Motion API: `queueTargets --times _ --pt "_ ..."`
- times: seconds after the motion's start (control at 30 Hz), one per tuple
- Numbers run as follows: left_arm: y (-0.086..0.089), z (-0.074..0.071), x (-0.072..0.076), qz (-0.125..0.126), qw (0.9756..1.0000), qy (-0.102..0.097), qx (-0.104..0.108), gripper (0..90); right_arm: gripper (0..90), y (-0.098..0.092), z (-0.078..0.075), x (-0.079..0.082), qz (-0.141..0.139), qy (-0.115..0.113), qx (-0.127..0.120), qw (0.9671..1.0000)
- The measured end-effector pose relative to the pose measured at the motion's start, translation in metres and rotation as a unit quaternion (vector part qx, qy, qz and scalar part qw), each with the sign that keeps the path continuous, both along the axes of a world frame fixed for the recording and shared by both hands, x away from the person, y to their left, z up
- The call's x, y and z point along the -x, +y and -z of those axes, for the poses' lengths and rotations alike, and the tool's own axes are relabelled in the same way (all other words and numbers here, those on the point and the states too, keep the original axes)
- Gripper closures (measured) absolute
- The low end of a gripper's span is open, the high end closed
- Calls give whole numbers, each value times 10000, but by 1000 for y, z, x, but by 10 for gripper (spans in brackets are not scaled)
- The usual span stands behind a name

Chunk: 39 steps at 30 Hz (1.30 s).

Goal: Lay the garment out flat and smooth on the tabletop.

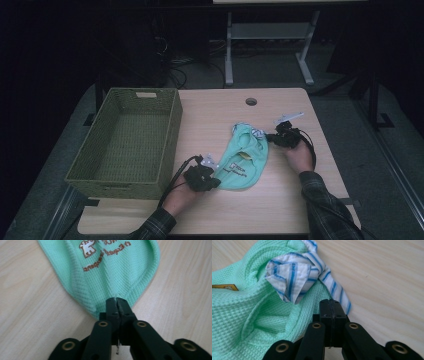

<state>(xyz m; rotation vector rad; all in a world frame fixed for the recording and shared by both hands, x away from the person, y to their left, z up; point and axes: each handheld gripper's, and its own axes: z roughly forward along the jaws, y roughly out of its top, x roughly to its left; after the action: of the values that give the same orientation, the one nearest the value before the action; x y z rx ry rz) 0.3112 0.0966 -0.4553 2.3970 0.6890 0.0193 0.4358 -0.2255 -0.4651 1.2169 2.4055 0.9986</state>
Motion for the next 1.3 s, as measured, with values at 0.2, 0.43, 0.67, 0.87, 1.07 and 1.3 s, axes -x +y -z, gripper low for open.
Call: queueTargets --times 0.2,0.43,0.67,0.87,1.07,1.3 --pt "-1 -9 -1 -81 9998 -118 166 775 798 -4 -6 16 -48 -139 -246 9996" --pt "-3 -24 -18 -350 9979 -497 203 770 799 -8 -11 38 -209 -187 -350 9990" --pt "-17 -24 -48 -618 9955 -709 75 749 800 -2 -13 63 -451 -168 -391 9981" --pt "-25 -21 -77 -769 9945 -701 103 846 856 4 -11 77 -646 -73 -464 9968" --pt "-38 -6 -86 -633 9965 -542 39 852 880 14 -5 91 -855 102 -436 9953" --pt "-44 3 -84 -457 9965 -652 -245 837 895 22 5 93 -958 238 -286 9947"
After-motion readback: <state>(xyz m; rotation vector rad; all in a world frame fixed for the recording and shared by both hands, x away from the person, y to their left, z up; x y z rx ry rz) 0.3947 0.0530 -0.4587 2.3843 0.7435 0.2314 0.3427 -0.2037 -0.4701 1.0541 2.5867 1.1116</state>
